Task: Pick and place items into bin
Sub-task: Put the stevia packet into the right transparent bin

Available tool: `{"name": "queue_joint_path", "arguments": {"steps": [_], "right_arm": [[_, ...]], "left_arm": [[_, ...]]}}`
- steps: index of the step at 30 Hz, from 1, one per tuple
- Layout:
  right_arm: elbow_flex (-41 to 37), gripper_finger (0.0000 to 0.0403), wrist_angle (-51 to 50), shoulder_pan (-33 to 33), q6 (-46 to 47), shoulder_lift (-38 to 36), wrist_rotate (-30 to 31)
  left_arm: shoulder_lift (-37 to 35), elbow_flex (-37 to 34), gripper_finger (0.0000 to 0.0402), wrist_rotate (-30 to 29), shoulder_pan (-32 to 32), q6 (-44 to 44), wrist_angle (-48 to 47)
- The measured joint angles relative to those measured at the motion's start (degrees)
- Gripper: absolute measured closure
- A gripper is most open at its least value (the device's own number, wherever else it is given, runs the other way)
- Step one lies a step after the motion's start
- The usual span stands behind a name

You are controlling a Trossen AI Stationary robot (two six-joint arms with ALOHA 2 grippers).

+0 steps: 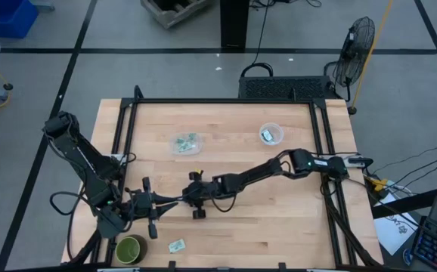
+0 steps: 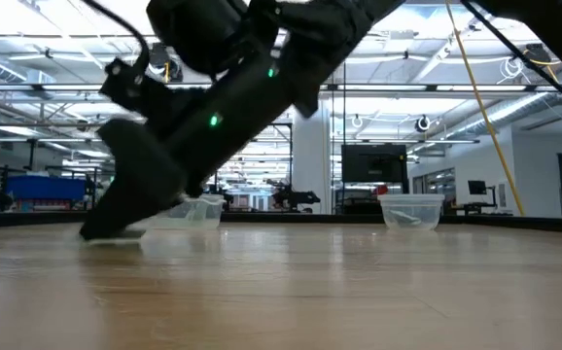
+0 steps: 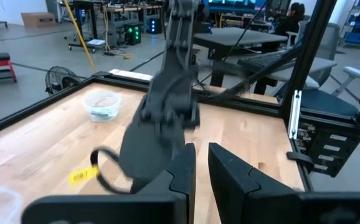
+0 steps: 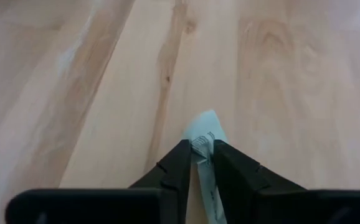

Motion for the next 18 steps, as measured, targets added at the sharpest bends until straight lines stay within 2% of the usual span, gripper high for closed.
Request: {"name": "queue_joint_path", "arguments": {"steps": [6,10,16,18], "right_arm": [[-0.22,0.0353,-8.76,-0.03,0.37,-4.59,0.5],[-2.15,0.0361,-12.61,-0.03,0.5,-7.75,3.25],[-10.52,0.0376,-12.87,-0.11,2.23,-14.66,3.69],[-15.14,0.0381,-11.81,-0.07,3.25,-18.04,6.15]], "left_arm": [[0.0,0.0,0.0353,0.0,0.25,-1.68,-1.8],[0.0,0.0,0.0353,0.02,0.92,-2.03,-1.88],[0.0,0.0,0.0353,0.03,1.66,-3.13,-2.21],[0.0,0.0,0.0353,0.07,1.77,-3.19,-2.34]]}}
